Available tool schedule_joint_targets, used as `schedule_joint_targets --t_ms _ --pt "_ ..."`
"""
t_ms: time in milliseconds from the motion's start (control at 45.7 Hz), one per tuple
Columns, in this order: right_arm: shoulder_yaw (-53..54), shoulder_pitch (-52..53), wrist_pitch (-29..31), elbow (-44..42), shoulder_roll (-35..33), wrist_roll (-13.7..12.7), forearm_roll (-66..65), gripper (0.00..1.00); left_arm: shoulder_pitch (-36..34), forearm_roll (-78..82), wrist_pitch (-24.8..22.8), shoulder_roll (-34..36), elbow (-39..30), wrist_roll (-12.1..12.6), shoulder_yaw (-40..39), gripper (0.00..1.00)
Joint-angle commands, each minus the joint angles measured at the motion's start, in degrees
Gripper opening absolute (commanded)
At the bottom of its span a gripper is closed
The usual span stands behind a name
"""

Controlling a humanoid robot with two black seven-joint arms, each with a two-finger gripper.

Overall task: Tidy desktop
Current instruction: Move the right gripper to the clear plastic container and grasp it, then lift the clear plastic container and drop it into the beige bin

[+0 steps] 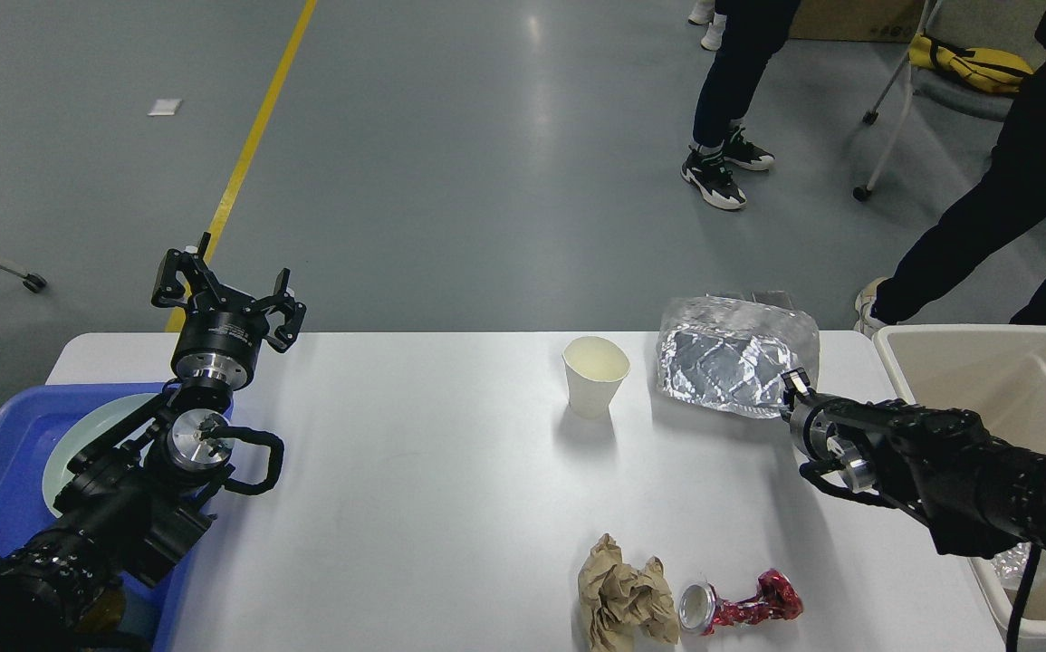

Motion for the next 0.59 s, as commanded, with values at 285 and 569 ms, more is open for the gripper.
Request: schedule_joint_targets --t_ms 285,569 --pt "-0.1 0.4 -0.7 2.1 -1.0 -0.1 -0.3 0.0 0.0 0.0 0.0 0.0 0.0 0.0 0.0 0.98" --pt "-11.5 11.9 3.6 20.5 -17.8 0.1 -7.9 0.0 0.1 0.0 0.0 0.0 0.1 0.0 0.0 0.98"
